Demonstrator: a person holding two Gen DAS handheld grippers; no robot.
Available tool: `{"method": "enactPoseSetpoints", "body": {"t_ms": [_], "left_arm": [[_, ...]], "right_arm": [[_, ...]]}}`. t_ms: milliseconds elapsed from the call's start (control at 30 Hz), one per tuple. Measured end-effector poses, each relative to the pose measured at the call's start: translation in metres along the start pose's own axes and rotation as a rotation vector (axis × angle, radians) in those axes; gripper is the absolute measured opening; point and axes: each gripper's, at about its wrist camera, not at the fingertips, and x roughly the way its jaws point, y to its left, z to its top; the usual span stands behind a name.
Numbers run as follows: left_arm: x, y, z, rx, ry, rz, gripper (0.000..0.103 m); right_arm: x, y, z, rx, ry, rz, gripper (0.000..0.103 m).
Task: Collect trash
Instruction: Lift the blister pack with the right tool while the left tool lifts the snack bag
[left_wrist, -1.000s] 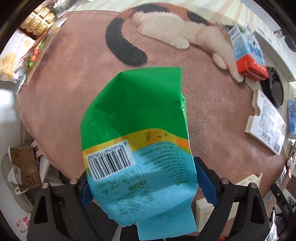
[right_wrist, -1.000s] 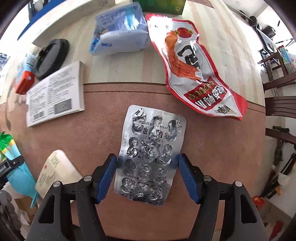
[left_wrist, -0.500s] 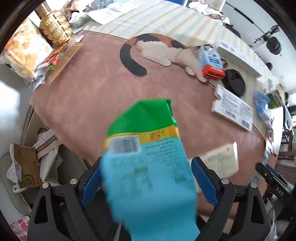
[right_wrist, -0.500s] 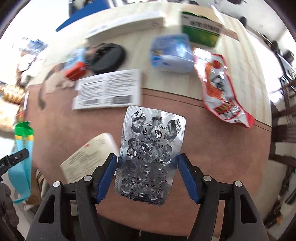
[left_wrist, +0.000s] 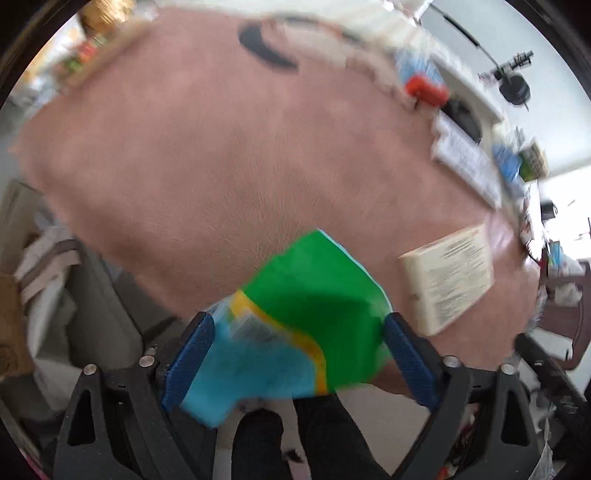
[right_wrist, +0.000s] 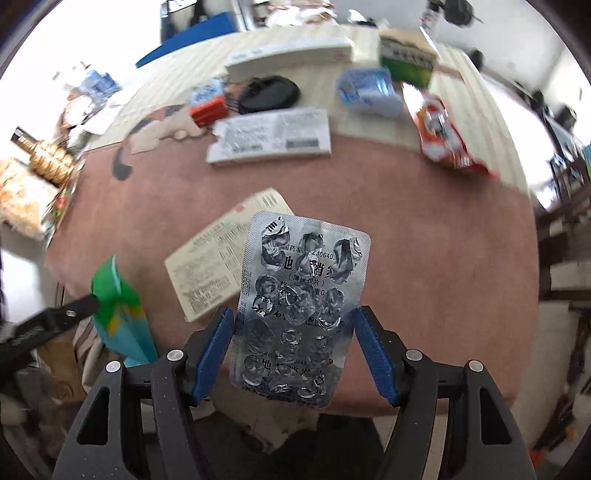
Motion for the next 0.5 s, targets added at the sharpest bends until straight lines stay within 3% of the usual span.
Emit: {"method": "enactPoseSetpoints", "body": {"t_ms": [100,200,267,333,367,400,500], "left_arm": [[0.01,0.001,0.007,-0.003,-0.03,-0.047,0.103],[0.009,-0.001,0.005,-0.028,-0.054,-0.029,0.102],[0.006,-0.001,-0.002,-0.004,-0.076,0.0,0.091],[0.002,-0.002,-0.009,0.031,-0.095,0.063,0.065],[0.0,-0.001,-0.013,0.041,-0.109,0.097,0.057],[-0.001,0.001,-0.015,0.047,-0.116,0.122,0.039],[-0.007,0.012,-0.022,0.02,-0.088,0.051,0.001]], "right_arm": [[0.004,0.0,-0.007,0.014,-0.011,-0.022,0.069],[0.006,0.001,-0.013,0.024,-0.015,-0.026,0.069],[0.01,0.004,-0.015,0.012,-0.015,-0.032,0.069],[0.014,0.007,-0.015,-0.009,-0.018,-0.039,0.069],[0.015,0.008,-0.016,-0.015,-0.023,-0.042,0.069],[0.018,0.008,-0.015,-0.014,-0.027,-0.042,0.069],[0.022,0.005,-0.013,-0.004,-0.023,-0.021,0.069]]}}
